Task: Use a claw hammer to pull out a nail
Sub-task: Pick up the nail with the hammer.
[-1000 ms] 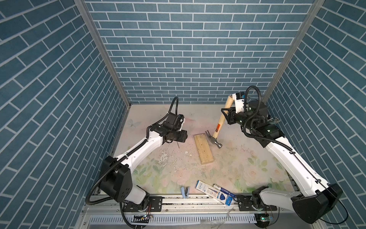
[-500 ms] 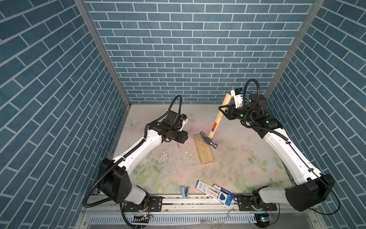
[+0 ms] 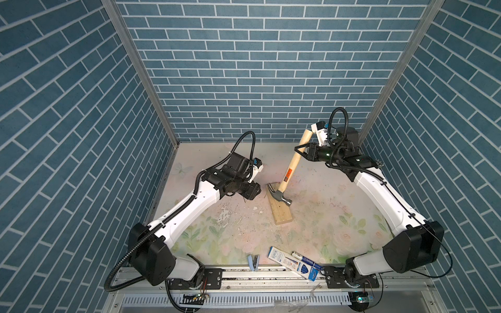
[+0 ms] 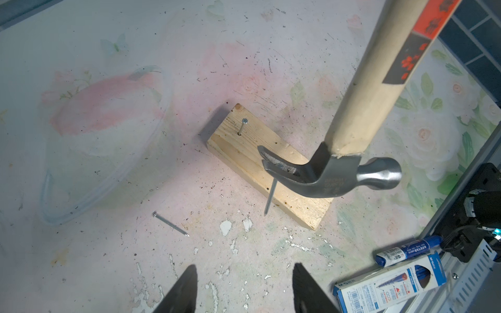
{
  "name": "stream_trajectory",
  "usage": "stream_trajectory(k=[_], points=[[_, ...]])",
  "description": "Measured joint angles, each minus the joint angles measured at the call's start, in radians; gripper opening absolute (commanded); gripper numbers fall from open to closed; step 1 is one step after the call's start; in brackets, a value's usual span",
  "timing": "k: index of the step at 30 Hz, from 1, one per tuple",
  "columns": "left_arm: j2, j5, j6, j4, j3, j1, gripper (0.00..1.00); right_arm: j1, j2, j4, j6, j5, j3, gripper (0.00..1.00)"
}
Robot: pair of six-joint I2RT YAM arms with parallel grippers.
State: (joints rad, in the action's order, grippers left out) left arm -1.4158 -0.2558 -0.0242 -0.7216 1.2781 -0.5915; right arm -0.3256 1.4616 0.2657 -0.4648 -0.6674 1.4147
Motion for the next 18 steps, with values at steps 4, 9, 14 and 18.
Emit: stream_trajectory(k=[4, 9, 14, 18], points=[[-0.004, 0.0, -0.01, 0.0, 0.0, -0.011, 0.57, 0.008, 0.013, -0.038, -0.029, -0.042, 0.0, 0.0], [-0.014, 0.003, -0.014, 0.0, 0.0, -0.018, 0.56, 0.013, 0.04, -0.088, -0.071, -0.091, 0.0, 0.0], [-0.022, 0.017, -0.018, -0.003, 0.0, -0.029, 0.52, 0.014, 0.047, -0.112, -0.087, -0.116, 0.0, 0.0], [-0.03, 0.046, -0.024, -0.01, 0.0, -0.042, 0.49, 0.014, 0.047, -0.129, -0.101, -0.133, 0.0, 0.0]])
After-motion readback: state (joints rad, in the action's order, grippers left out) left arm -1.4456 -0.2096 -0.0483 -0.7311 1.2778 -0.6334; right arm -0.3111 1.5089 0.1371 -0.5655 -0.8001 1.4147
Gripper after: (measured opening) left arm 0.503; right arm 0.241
